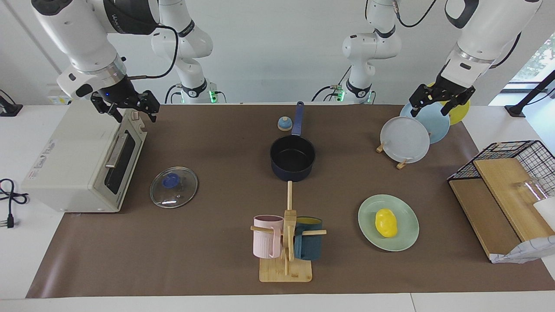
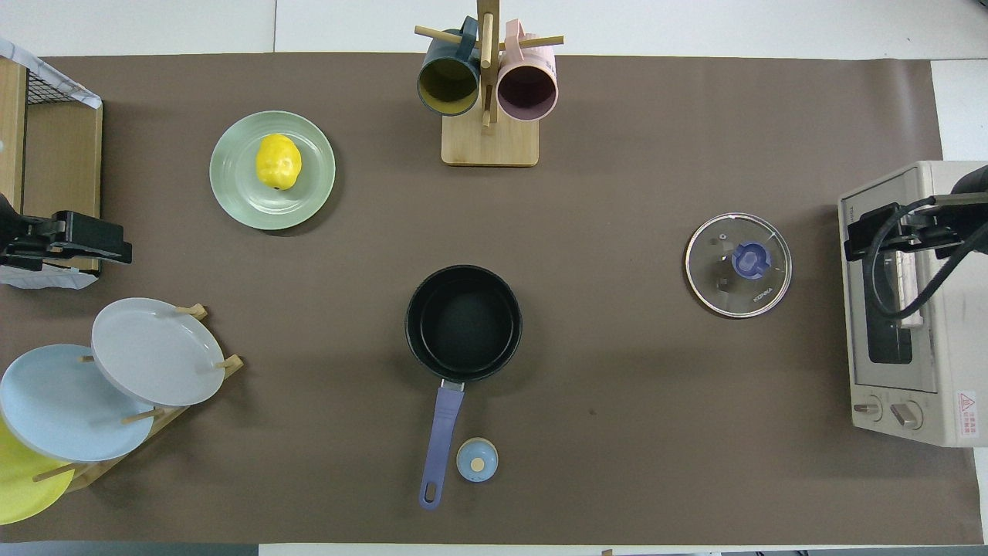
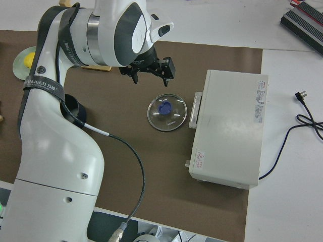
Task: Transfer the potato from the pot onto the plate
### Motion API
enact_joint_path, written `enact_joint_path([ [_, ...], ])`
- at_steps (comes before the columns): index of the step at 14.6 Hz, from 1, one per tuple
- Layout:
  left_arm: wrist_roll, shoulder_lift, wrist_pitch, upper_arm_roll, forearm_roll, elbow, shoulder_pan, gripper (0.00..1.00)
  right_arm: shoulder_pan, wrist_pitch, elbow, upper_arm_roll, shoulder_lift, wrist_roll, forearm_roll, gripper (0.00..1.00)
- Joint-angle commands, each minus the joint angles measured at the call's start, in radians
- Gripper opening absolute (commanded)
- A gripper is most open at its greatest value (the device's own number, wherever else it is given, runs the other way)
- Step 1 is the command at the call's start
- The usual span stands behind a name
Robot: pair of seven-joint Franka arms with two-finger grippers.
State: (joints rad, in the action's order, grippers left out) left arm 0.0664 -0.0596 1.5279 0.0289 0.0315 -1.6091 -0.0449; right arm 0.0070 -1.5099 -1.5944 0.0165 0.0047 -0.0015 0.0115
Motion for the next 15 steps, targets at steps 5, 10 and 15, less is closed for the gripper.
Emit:
enact_joint_path([
  [5,-0.022,0.021,-0.071,-0.003,-0.05,0.044,-0.01,1.0,-0.007,-0.015,-0.01,-0.004,-0.006,0.015,-0.019,1.0],
  [10,-0.025,0.018,-0.061,-0.001,-0.048,0.044,-0.006,1.0,-0.007,-0.015,-0.01,-0.004,-0.006,0.015,-0.019,1.0],
  [15,-0.028,0.017,-0.052,-0.001,-0.045,0.043,-0.007,1.0,-0.007,-0.015,-0.01,-0.004,-0.006,0.017,-0.019,1.0],
])
